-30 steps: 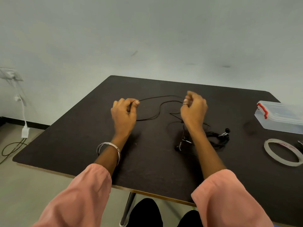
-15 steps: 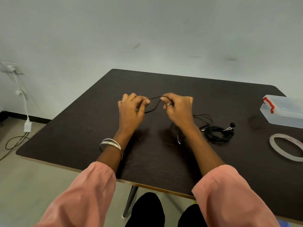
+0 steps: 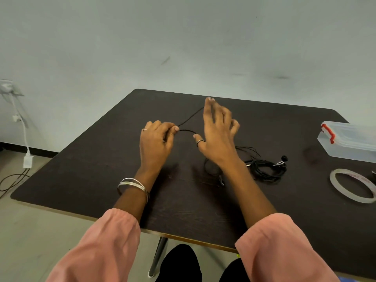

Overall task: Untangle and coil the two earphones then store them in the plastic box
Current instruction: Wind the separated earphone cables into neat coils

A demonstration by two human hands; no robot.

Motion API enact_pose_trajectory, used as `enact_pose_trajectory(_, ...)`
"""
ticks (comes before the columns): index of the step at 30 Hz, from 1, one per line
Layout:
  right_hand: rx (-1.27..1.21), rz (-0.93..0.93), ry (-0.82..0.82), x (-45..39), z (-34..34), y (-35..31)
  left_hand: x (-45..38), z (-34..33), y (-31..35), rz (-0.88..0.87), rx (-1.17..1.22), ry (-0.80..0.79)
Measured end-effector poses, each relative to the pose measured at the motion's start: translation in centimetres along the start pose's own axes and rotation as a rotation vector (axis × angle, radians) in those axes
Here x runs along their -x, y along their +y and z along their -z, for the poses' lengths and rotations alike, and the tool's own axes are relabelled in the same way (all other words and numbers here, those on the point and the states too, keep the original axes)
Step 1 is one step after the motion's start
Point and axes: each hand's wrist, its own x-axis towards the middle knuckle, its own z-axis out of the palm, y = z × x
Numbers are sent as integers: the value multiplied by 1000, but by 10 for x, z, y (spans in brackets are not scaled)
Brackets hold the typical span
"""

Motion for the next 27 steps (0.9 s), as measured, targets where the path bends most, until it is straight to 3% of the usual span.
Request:
enact_pose_trajectory(3, 153, 92, 67, 1, -7, 0, 1, -1, 2, -94, -1, -63)
enact_pose_trajectory(6, 99, 186, 153, 0, -16, 8, 1, 1, 4, -112, 66, -111)
enact_pose_trajectory(9, -4, 167, 236, 0, -20, 11, -1, 0, 5, -100, 126, -137)
enact_pose_trajectory(11, -125, 40, 281, -2, -16, 9, -1, 0, 5, -75, 179, -143)
enact_pose_trajectory(16, -733, -553, 463, -10, -7, 30, -2, 3, 1, 116, 287, -58)
enact_pose_trajectory(18, -726, -635, 540, -9, -5, 40, -2, 4, 2, 146, 313, -41)
enact_pose_trajectory(22, -306, -481, 319, -4, -1, 32, 0, 4, 1, 135, 246, -27)
enact_pose_trajectory(27, -23, 135, 50, 0, -5, 5, 1, 5, 0, 55, 110, -37)
